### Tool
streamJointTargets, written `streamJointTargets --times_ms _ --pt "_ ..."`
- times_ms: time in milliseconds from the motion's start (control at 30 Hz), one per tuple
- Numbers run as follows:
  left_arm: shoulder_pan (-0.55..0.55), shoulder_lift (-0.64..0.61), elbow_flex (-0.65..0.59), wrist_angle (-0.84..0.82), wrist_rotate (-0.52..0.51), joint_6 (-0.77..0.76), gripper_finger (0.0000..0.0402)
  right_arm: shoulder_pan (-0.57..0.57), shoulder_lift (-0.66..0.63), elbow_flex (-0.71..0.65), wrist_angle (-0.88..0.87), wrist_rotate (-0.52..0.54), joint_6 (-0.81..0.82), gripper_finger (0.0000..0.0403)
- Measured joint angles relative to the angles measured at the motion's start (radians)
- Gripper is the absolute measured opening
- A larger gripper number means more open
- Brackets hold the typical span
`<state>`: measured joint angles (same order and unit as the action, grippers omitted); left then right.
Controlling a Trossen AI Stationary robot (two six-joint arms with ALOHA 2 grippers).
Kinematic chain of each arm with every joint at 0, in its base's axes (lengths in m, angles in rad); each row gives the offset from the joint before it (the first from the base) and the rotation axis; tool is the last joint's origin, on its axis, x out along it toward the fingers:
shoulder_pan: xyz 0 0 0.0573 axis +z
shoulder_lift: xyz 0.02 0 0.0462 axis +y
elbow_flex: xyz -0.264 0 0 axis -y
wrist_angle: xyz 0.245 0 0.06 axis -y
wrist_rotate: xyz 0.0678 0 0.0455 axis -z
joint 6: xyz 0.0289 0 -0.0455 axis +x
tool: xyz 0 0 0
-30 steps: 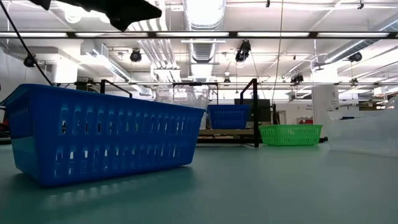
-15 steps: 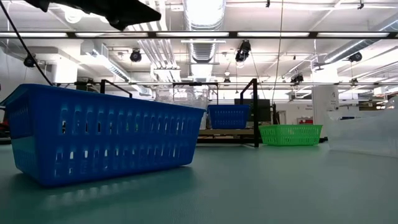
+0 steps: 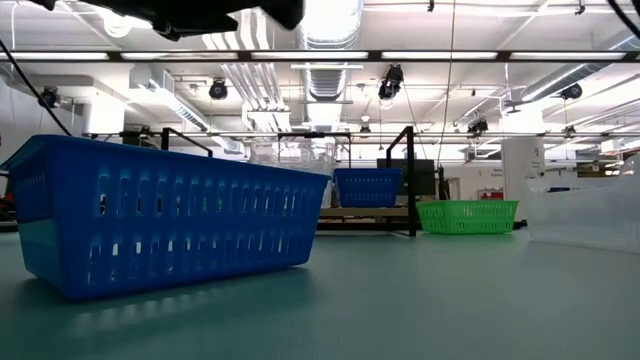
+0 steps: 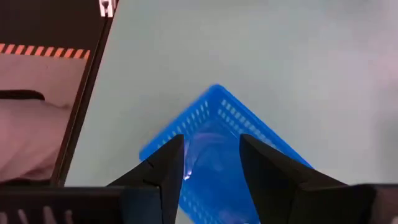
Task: Stack baskets on shelf by color
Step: Stack the blue bin on the blue bin on the shelf
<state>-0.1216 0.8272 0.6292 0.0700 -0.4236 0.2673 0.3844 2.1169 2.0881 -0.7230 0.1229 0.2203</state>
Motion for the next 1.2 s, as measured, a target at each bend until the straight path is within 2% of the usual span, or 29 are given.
streamJointTargets --times_ms 333,500,767,1200 --pt "-0.032 -0.022 -0.013 -0.009 0.004 0.001 0.0 0.006 0.221 0.261 -0.057 0.007 0.139 0.0146" --pt "-0.061 -0.071 -0.03 -0.007 0.004 0.0 0.0 0.008 0.277 0.268 -0.066 0.007 0.182 0.0146" --pt "-0.092 -0.145 -0.073 -0.001 0.004 -0.025 0.0 0.017 0.297 0.264 -0.069 0.007 0.202 0.0146" --pt "-0.093 -0.153 -0.074 0.0 0.004 -0.026 0.0 0.026 0.358 0.262 -0.026 0.008 0.244 0.0146"
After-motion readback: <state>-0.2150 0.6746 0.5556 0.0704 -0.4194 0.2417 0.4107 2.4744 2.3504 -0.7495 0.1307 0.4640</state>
